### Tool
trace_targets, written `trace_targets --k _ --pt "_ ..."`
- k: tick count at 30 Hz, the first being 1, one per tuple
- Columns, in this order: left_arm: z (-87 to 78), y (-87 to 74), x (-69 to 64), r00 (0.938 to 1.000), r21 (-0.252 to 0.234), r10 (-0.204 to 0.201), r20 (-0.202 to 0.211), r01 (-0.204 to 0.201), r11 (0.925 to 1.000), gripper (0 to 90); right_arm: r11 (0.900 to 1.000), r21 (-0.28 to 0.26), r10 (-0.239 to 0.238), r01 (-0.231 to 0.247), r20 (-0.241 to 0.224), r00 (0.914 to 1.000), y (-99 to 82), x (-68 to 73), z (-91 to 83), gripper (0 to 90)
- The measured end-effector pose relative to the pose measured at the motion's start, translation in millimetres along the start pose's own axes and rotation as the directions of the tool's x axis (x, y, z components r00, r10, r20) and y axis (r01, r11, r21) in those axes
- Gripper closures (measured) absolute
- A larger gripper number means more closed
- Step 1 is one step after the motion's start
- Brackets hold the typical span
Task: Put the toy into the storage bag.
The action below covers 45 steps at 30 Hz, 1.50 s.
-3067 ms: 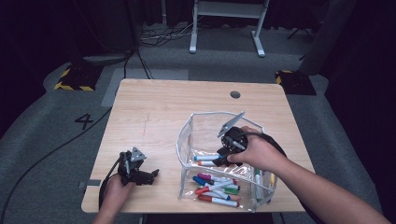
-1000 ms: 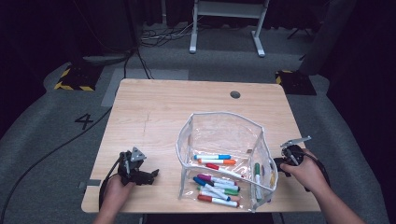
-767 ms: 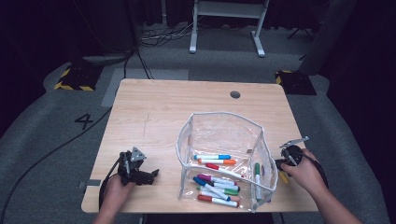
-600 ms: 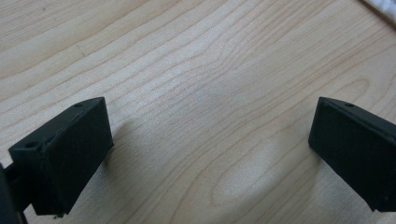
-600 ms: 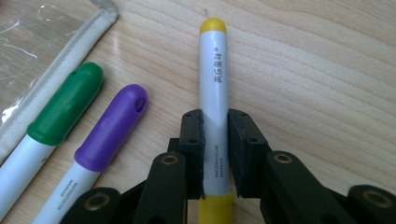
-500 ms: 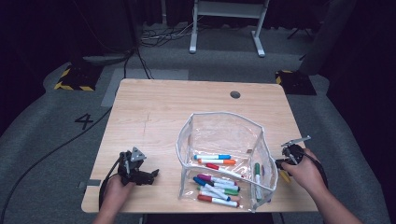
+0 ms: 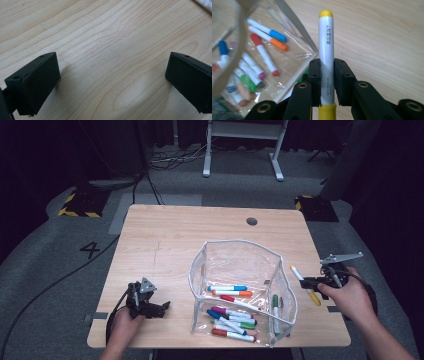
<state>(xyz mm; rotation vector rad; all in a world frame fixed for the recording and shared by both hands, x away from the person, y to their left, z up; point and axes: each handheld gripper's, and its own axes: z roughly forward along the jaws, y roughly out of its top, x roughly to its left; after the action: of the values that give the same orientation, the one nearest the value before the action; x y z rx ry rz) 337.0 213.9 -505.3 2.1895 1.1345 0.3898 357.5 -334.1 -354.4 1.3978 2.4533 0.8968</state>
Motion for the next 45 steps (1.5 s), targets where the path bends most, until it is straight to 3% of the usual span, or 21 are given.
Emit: trace_targets --k 10,18,26,37,39,45 --pt "0.0 0.0 0.0 1.0000 0.000 0.002 -0.001 -0.002 1.0000 0.0 0.9955 -0.041 -0.087 0.086 -0.025 0.9959 30.5 29.2 -55.1 76.9" --pt "-0.1 0.0 0.2 1.0000 0.000 0.004 -0.002 -0.004 1.0000 0.0 0.9809 -0.073 -0.187 0.181 -0.086 0.9787 51.6 60.6 -79.5 77.0" --pt "-0.1 0.0 0.1 1.0000 0.000 0.002 -0.001 -0.002 1.0000 0.0 0.9586 -0.061 -0.285 0.278 -0.181 0.9414 73.6 103.2 -74.2 76.9" --pt "0.3 0.2 0.3 1.0000 -0.002 0.002 0.001 -0.002 1.0000 0.0 0.9131 -0.048 -0.401 0.405 -0.290 0.8691 95.9 154.7 -39.4 76.9" --pt "0.3 0.2 0.3 1.0000 -0.002 0.002 0.001 -0.002 1.0000 0.0 0.9039 -0.047 -0.417 0.425 -0.314 0.8527 98.0 163.3 -30.6 76.9" --pt "0.4 0.3 0.3 1.0000 -0.003 0.001 0.001 -0.001 1.0000 0.0 0.8808 -0.014 -0.447 0.473 -0.353 0.8218 101.4 175.9 -8.2 76.9"
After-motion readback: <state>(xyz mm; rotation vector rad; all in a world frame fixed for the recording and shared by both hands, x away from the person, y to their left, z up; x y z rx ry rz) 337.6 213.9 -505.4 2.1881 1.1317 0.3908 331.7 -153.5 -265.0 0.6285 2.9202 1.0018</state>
